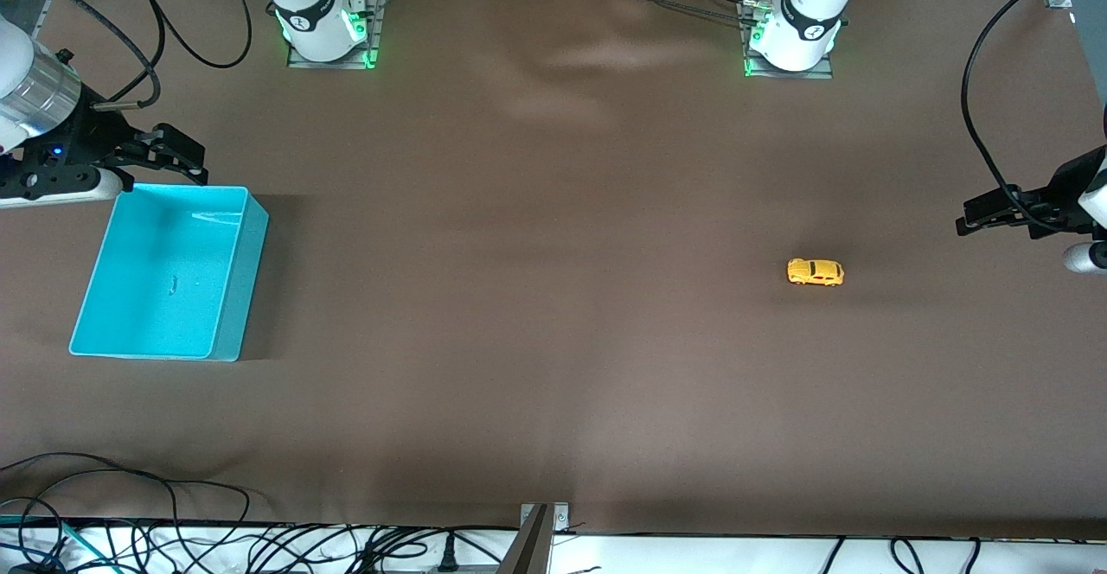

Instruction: Wind up and store yellow beetle car

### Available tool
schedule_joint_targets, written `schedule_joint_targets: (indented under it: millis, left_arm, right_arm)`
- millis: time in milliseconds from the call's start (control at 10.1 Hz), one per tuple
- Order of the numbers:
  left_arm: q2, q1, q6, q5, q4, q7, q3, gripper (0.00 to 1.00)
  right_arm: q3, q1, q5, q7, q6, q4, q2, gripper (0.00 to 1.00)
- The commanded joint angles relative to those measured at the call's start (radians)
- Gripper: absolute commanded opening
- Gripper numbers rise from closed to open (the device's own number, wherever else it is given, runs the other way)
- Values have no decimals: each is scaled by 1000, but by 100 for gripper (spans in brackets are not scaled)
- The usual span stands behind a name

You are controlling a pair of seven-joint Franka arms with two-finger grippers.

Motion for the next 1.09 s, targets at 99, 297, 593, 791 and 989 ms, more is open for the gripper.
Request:
schedule_joint_targets:
  millis: [99,297,593,791,989]
  left_arm:
    - [-4,2,10,-18,-3,7,-2,100]
    - [-3,-4,10,-18,-4,1,-2,100]
    - [3,2,8,-16,-6,-2,-2,100]
    - [4,16,8,-18,-6,-2,3,100]
    - [2,19,6,-18,-18,-2,1,100]
  right_arm:
    - [0,-2,-10,-1,-14,8,3,100]
    - [0,-2,-10,-1,-14,7,3,100]
    - [2,-2,-10,-1,-14,8,3,100]
    - [3,0,-10,-1,-5,7,6,100]
    - [3,0,-10,-1,-9,7,6,100]
